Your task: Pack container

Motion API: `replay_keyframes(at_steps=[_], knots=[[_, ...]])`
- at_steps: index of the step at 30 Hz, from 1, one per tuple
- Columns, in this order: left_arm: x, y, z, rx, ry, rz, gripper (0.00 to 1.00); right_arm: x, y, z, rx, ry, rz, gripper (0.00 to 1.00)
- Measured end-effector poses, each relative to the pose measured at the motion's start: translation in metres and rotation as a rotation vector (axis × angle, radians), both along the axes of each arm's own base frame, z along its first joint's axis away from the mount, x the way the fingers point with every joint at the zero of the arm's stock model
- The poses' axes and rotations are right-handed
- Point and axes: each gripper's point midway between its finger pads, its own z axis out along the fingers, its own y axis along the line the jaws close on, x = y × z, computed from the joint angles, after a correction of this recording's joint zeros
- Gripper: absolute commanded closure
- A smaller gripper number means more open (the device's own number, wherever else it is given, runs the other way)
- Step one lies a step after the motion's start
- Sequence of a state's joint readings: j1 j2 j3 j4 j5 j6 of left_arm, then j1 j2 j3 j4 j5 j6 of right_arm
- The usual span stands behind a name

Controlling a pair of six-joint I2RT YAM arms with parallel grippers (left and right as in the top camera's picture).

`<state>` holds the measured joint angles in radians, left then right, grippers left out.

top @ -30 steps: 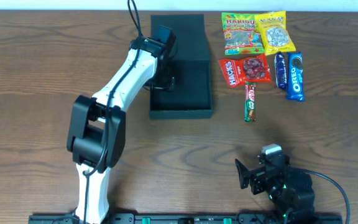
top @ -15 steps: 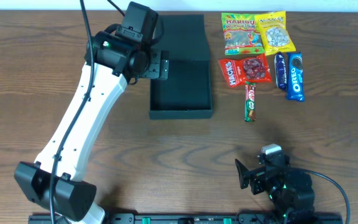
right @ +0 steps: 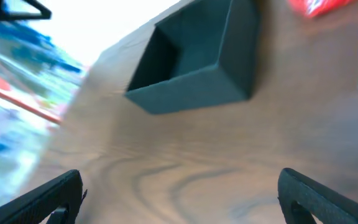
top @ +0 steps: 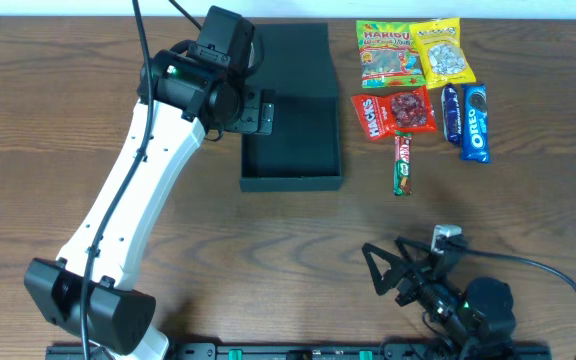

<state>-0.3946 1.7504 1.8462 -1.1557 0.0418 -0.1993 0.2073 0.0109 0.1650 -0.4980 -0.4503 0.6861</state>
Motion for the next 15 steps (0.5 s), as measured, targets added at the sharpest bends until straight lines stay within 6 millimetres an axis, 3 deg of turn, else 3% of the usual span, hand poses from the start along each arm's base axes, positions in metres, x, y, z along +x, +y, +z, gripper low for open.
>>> replay_keyframes(at_steps=[2, 6, 8, 13, 15], knots=[[0.0, 0.0, 0.0, 0.002, -0.001, -0.011, 0.05, 0.004, 0.002, 0.011, 0.071, -0.006, -0.017, 0.01], [0.0, -0.001, 0.0, 0.005, -0.002, -0.022, 0.05, 0.015, 0.003, 0.071, 0.182, -0.228, -0.023, 0.01], [0.0, -0.001, 0.0, 0.005, -0.005, -0.026, 0.05, 0.019, -0.001, 0.092, 0.214, -0.293, -0.044, 0.01], [0.007, -0.004, 0.004, 0.001, -0.037, -0.042, 0.05, 0.052, -0.025, 0.098, 0.161, -0.221, -0.159, 0.01], [0.011, -0.006, 0.006, -0.006, -0.059, -0.045, 0.05, 0.072, -0.035, 0.111, 0.107, -0.198, -0.183, 0.01]])
